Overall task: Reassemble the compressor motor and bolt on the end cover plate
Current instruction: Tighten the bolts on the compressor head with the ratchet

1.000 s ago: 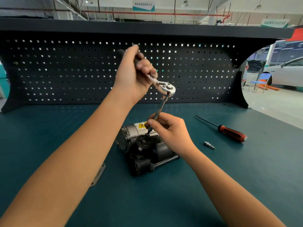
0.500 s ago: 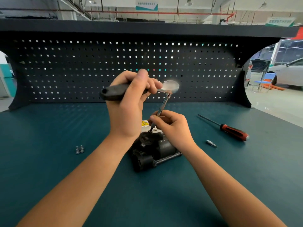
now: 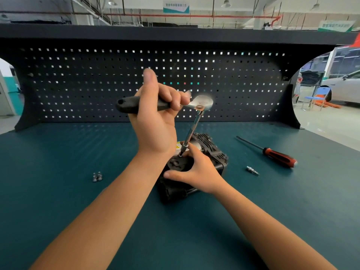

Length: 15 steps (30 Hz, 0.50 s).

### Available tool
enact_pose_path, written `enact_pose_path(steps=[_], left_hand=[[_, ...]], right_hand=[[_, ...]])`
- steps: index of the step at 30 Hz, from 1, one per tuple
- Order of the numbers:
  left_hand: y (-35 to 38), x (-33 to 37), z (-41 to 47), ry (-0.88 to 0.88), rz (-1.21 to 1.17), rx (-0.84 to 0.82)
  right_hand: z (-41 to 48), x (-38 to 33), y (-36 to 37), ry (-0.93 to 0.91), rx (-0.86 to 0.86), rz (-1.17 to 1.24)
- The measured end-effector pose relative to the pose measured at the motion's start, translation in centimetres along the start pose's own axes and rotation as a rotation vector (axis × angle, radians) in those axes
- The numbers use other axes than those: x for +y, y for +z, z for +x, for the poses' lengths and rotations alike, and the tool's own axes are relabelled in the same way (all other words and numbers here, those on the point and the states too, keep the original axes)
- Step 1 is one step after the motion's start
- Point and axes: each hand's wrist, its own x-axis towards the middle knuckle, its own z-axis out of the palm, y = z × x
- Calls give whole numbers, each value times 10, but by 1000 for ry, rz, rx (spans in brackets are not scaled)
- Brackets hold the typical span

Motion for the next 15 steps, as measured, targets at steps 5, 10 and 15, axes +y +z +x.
enact_pose_path(steps=[5, 10, 15], left_hand=[[-1, 0, 17, -108, -115, 75], [-7, 0, 45, -243, -171, 71], [-9, -9, 75, -450, -267, 78]], right_hand=[[0, 1, 2, 14, 24, 15], [0, 2, 1, 23, 15, 38], [0, 2, 0, 36, 8, 45]])
